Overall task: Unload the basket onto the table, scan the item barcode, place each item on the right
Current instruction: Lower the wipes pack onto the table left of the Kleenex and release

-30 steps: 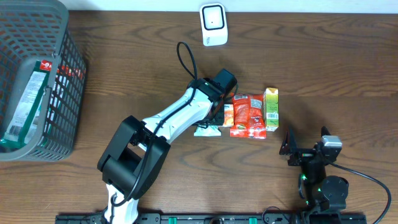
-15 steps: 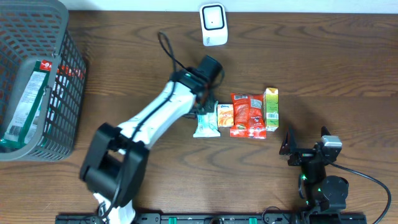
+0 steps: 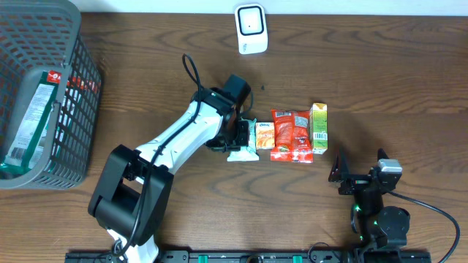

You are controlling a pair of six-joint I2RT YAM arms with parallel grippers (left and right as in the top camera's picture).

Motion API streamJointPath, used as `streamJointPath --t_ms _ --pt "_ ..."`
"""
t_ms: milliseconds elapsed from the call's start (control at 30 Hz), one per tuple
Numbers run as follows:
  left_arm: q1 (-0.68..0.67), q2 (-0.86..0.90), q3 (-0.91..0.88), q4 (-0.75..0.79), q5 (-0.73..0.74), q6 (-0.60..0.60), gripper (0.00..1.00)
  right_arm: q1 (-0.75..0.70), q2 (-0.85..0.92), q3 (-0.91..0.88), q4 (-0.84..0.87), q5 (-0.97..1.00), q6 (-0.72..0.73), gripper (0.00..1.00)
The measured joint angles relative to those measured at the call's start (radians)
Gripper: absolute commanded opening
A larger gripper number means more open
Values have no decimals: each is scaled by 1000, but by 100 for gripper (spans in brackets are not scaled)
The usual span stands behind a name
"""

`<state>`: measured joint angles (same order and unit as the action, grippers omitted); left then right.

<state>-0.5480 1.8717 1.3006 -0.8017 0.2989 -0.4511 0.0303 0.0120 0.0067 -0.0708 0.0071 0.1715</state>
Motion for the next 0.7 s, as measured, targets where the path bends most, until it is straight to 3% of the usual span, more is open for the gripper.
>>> streamJointPath --t_ms 300,567,700 --pt "0 0 -146 220 13 4 8 0 0 0 0 0 0 99" --pt "1 -14 -161 229 17 7 8 0 0 0 0 0 0 99" --pt "2 -73 -159 220 14 19 14 0 0 0 0 0 0 99"
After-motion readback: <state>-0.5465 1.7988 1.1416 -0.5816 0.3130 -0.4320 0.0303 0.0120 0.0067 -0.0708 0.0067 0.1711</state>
